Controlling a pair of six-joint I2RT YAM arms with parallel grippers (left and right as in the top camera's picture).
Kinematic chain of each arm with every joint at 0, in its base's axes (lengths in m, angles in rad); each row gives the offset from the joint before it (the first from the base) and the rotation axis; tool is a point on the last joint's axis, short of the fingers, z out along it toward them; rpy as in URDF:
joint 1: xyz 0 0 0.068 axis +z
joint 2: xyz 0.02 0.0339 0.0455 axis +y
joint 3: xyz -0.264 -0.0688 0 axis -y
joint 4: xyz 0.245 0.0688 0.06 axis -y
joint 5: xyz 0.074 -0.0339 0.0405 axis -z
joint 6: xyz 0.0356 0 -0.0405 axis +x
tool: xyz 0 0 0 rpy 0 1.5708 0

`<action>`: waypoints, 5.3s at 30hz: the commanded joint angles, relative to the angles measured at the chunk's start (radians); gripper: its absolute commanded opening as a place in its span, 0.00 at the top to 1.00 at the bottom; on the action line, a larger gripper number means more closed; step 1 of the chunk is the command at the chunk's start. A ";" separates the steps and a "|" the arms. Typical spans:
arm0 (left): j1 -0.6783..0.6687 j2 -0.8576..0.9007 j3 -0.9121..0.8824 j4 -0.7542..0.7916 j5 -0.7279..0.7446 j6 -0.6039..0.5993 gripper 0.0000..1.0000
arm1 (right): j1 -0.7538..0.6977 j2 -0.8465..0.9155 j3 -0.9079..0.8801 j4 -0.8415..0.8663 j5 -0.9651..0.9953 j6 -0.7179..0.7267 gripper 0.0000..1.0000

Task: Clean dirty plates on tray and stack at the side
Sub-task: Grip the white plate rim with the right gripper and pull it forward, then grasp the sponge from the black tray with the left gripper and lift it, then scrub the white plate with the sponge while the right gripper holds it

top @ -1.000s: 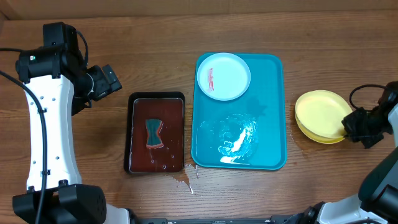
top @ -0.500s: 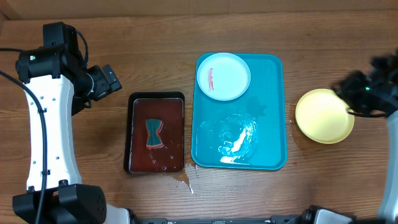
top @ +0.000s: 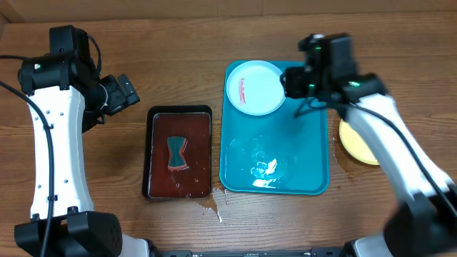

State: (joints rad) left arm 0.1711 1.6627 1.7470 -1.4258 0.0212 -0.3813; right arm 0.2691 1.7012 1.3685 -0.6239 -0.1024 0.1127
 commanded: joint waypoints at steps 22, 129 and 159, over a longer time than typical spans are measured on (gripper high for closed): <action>0.005 -0.009 0.017 -0.003 -0.010 0.019 0.00 | -0.031 0.096 0.041 -0.040 0.022 0.098 0.96; -0.309 -0.016 -0.403 0.269 -0.003 0.071 0.96 | -0.004 -0.146 -0.478 -0.078 -0.084 0.159 0.50; -0.595 -0.005 -0.300 0.525 0.251 -0.072 0.96 | 0.068 -0.015 -0.492 0.020 0.006 0.232 0.96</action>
State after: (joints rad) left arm -0.3244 1.6569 1.4593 -0.9619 0.2333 -0.3775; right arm 0.3344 1.6756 0.8818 -0.5941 -0.1238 0.3397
